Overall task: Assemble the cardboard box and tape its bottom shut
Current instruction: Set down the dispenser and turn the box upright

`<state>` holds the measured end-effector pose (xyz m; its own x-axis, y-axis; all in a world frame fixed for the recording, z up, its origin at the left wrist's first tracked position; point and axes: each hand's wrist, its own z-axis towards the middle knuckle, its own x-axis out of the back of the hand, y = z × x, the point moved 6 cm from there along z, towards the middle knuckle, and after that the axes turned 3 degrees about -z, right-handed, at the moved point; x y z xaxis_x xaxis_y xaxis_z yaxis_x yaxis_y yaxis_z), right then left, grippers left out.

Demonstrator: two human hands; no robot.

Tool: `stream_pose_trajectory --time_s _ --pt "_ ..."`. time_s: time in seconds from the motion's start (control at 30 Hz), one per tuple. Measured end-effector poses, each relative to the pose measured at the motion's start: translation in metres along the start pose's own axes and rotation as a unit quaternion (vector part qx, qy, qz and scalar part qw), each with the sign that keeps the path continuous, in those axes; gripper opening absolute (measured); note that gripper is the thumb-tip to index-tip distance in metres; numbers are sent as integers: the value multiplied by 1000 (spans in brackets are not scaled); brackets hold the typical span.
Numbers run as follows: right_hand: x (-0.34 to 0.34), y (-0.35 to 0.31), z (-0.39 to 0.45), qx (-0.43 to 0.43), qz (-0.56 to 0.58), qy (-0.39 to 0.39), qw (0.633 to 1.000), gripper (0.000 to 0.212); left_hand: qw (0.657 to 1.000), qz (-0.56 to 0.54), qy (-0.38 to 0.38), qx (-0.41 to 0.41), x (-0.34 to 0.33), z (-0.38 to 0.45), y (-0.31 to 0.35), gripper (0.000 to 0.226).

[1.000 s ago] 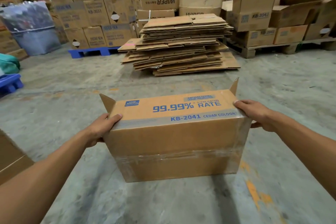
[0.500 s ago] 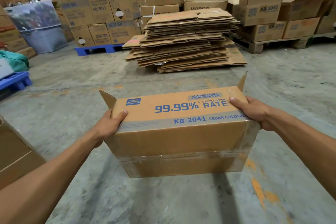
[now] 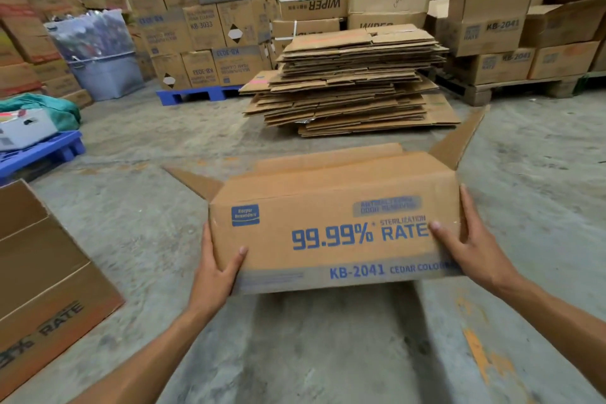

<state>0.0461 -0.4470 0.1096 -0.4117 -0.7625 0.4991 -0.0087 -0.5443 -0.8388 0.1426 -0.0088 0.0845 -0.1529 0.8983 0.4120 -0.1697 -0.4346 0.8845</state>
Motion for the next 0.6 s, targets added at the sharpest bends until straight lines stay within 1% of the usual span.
stream_pose_trajectory --time_s 0.1,0.23,0.37,0.43,0.5,0.6 --pt "-10 19 -15 -4 -8 -8 1000 90 1000 -15 -4 -3 -6 -13 -14 92" --pt "-19 18 -17 -9 -12 -15 1000 93 1000 -20 -6 12 -5 -7 -25 93" --pt "-30 34 -23 -18 -54 -12 998 97 1000 9 -13 16 -11 -5 -40 97" --pt "-37 48 -25 -28 -87 -29 995 100 999 30 -11 39 -14 -4 -58 97" --pt "-44 60 -28 -49 -111 -54 991 98 996 51 -20 67 -19 -4 -76 91" --pt "-50 78 -28 -63 -115 -85 988 91 992 80 -46 88 -30 -7 -81 73"
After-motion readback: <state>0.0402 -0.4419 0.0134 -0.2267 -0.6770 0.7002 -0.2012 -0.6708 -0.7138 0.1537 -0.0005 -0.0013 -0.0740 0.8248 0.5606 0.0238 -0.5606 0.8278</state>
